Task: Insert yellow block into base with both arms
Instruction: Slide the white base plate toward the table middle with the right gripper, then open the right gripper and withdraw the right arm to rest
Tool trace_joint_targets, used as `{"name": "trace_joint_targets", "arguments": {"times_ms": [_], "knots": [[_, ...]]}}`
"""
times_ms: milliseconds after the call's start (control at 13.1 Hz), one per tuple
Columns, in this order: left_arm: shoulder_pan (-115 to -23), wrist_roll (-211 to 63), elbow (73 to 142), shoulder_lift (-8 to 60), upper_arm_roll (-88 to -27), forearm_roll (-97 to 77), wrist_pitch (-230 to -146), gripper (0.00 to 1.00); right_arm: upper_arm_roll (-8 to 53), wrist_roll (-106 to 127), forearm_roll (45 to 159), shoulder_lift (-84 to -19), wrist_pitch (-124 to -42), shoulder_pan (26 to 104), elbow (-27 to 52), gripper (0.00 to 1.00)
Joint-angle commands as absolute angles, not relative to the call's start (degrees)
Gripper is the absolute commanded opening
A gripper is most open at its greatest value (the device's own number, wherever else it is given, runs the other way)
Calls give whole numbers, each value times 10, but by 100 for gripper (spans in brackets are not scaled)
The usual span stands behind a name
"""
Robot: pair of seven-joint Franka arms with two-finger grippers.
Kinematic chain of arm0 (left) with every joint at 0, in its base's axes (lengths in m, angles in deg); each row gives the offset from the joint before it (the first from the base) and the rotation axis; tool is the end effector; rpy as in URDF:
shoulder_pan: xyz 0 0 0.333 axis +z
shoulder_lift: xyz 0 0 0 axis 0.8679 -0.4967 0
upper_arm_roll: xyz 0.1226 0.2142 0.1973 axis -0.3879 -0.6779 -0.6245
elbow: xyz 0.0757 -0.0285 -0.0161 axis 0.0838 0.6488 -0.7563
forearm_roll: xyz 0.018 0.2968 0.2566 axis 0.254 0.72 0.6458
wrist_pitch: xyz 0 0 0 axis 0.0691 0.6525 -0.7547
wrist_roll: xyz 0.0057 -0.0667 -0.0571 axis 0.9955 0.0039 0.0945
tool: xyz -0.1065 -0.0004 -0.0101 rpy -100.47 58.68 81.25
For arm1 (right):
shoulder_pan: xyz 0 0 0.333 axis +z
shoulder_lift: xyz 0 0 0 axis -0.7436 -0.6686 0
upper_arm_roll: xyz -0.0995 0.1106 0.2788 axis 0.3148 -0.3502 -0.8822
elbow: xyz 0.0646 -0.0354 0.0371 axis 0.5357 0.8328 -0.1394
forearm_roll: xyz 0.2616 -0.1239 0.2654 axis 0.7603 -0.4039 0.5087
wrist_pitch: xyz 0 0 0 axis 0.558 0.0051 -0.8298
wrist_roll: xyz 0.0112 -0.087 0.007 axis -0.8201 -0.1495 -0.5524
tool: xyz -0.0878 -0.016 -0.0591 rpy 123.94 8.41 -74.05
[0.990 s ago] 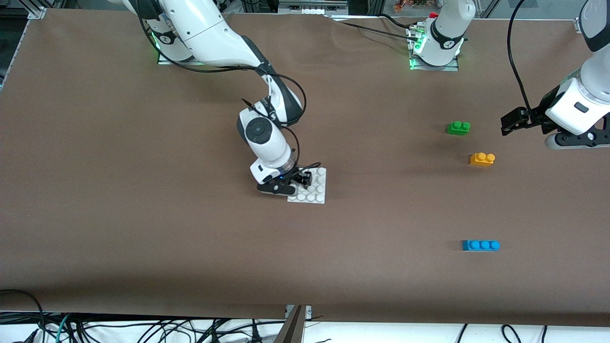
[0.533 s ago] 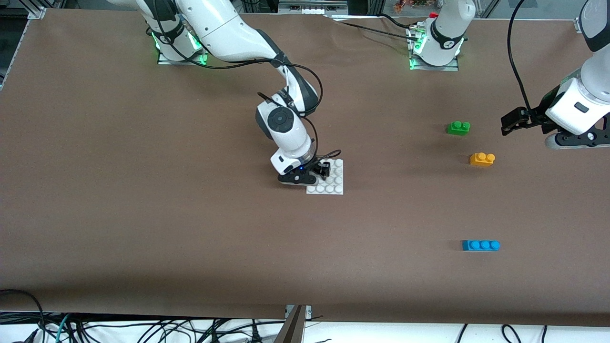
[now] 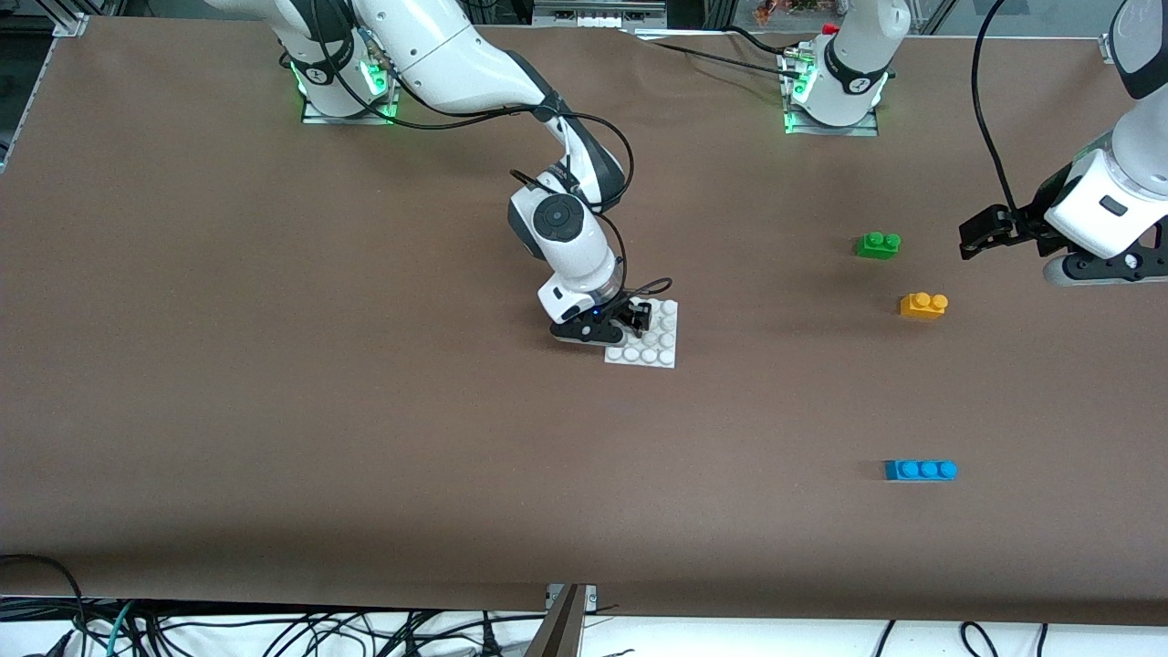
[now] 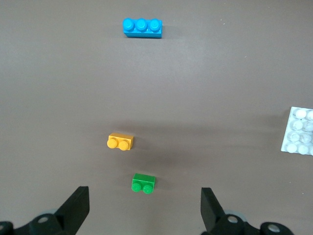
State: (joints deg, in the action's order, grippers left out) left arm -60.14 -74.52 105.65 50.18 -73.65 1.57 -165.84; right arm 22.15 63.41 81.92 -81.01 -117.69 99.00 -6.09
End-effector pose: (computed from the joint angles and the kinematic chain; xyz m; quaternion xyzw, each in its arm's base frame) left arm 0.5604 -0.0134 0.5576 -0.9986 -0.0311 0.0368 0.0233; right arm 0.5177 0.5490 0.1818 -0.9808 0.1072 -0.0601 0.1511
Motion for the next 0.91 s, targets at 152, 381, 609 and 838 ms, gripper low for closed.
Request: {"name": "trace_joint_targets", "arguments": {"times_ms": [152, 381, 609, 838], "knots": [[-602, -741, 1046, 501, -739, 4, -1647, 100, 221, 638, 828, -834, -1180, 985, -90, 64], [-602, -742, 1046, 501, -739, 4, -1647, 100, 216, 633, 827, -795, -1149, 945, -89, 87], [-604, -739, 1039, 500, -738, 4, -1647, 100, 187, 576, 828, -743, -1076, 876, -81, 99], [-603, -741, 1031, 491, -740, 3, -1647, 100, 186, 497, 821, -660, -992, 819, -36, 100]]}}
